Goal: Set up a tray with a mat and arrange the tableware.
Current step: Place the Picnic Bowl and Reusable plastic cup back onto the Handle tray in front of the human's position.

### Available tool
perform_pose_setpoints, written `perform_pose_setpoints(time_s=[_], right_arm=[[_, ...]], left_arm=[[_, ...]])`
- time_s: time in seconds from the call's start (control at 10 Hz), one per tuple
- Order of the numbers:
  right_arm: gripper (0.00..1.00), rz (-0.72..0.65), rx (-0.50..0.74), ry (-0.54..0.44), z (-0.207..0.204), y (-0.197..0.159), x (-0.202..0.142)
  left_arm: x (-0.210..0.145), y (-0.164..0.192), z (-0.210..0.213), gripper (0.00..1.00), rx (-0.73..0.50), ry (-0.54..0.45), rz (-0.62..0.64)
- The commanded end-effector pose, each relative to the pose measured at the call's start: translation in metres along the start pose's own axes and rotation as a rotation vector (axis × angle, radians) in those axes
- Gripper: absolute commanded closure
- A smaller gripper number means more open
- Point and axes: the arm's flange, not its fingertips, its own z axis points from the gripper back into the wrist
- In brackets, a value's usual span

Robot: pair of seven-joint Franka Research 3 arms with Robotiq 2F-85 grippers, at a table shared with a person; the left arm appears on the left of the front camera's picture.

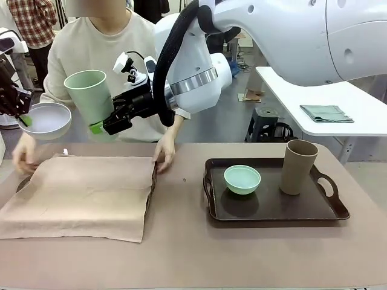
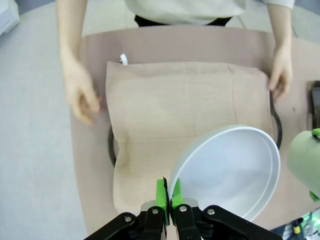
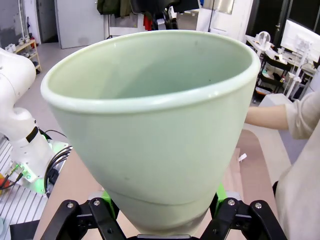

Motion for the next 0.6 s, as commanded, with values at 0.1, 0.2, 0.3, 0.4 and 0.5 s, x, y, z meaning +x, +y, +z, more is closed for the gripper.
perform_pose_setpoints(time_s=[0.1, 0.2, 0.3, 0.4, 0.5], right_arm=[[0.78, 0.002, 0.003, -0.005, -0.0002, -0.0013, 0.0012], [0.78, 0.002, 0.003, -0.005, -0.0002, -0.0013, 0.0012], [0.78, 0.002, 0.003, -0.005, -0.0002, -0.0013, 0.0012], [0.78, 0.002, 0.003, -0.005, -0.0002, -0.0013, 0.0012], [0.78, 0.002, 0.003, -0.005, -0.0002, -0.0013, 0.0012]], left_arm=[[0.0008, 0.0001, 0.0000, 1.00, -0.004, -0.001, -0.005], [0.0008, 0.0001, 0.0000, 1.00, -0.004, -0.001, -0.005], [0.0008, 0.0001, 0.0000, 1.00, -0.004, -0.001, -0.005], [0.0008, 0.0001, 0.0000, 1.00, -0.004, -0.001, -0.005], [0.0008, 0.0001, 0.0000, 1.00, -0.004, -0.001, -0.005]])
